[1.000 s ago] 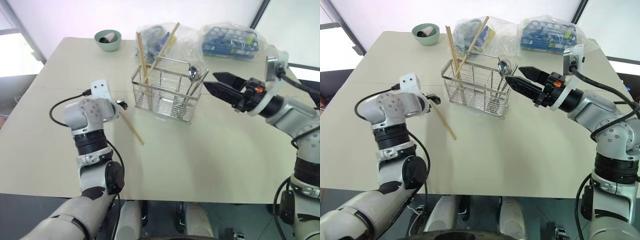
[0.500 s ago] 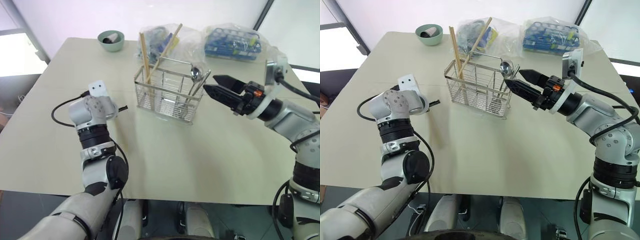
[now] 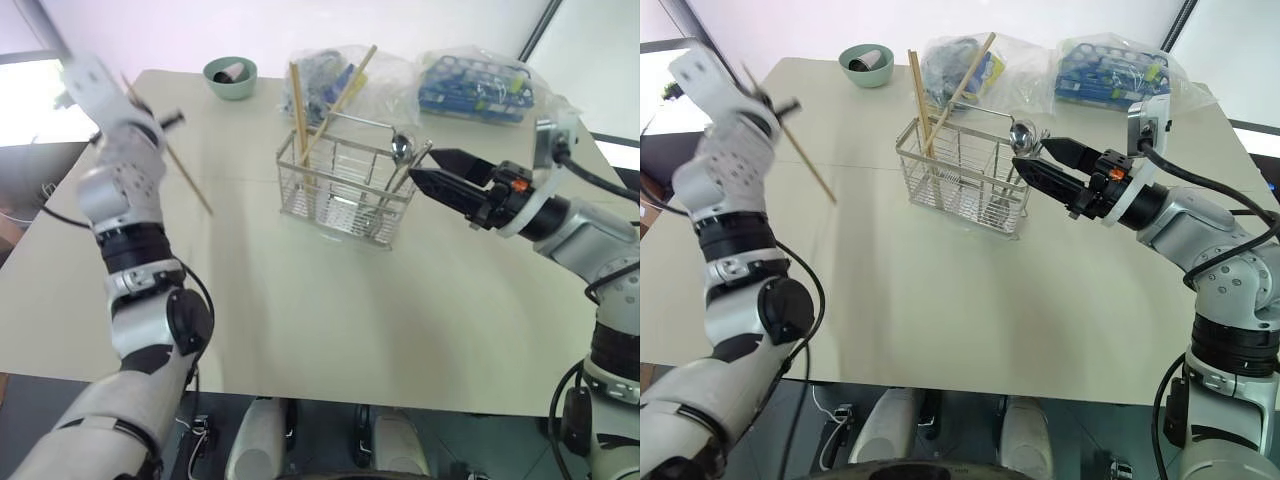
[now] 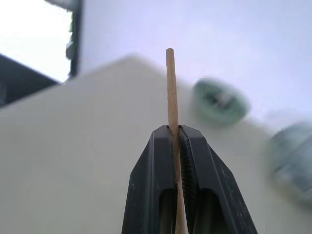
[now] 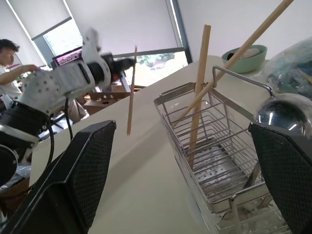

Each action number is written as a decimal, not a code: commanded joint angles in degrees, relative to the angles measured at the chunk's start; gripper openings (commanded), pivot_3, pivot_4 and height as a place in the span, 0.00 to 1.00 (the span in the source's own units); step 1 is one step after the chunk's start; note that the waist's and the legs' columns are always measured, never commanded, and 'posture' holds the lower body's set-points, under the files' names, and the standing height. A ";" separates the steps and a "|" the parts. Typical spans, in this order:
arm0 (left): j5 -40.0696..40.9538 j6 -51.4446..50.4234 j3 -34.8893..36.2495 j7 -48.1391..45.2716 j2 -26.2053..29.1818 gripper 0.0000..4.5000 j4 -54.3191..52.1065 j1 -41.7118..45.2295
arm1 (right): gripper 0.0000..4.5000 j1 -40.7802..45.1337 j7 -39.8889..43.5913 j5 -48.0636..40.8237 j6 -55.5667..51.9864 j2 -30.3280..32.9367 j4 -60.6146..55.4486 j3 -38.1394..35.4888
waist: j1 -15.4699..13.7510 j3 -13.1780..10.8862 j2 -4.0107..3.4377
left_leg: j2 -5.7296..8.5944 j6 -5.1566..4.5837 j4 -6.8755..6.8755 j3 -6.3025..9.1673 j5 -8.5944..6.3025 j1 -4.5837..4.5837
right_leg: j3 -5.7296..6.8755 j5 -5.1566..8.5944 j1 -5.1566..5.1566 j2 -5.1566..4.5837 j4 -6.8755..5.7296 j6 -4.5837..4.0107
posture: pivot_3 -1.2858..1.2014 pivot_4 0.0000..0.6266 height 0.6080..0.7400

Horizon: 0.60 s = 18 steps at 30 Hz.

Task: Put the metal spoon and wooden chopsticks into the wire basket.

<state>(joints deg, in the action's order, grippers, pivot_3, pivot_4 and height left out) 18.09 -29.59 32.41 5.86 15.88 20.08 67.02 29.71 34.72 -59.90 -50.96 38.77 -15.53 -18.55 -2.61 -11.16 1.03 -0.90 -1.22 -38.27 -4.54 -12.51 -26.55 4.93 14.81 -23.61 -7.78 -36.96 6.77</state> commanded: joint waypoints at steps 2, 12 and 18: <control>13.06 3.17 4.27 -4.93 -0.69 0.01 -1.09 8.84 | 1.00 1.92 0.31 -1.26 -0.12 0.72 -0.62 -0.75 | 0.40 -0.01 0.01 | -0.01 -0.06 0.00 0.03 -0.04 0.03 | -0.01 -0.02 0.02 -0.01 0.03 0.04 | 0.52 0.24 0.76; 8.75 7.62 -11.80 -15.13 -3.20 0.01 -1.40 8.44 | 1.00 0.61 -0.42 -1.70 0.00 -0.09 -1.76 -1.54 | 0.35 0.01 -0.02 | 0.01 -0.14 0.01 -0.11 -0.06 0.14 | 0.00 -0.02 0.04 0.14 -0.09 0.05 | 0.52 0.24 0.76; 4.39 11.45 -18.72 -18.98 -4.88 0.01 1.00 6.17 | 1.00 -1.17 -1.85 -2.71 0.32 0.09 -3.17 -2.87 | 0.46 0.00 -0.01 | 0.03 -0.20 0.01 -0.09 -0.09 0.13 | 0.00 -0.02 0.05 0.14 -0.07 0.05 | 0.52 0.24 0.76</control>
<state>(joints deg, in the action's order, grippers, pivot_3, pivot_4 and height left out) 23.67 -20.30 15.28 -11.72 11.01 22.10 72.87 28.50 33.31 -61.24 -51.54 38.56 -16.16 -18.93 -2.15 -11.16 1.02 -0.88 -1.44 -38.26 -4.63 -12.61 -26.42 4.92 14.79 -23.57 -7.63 -37.03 6.81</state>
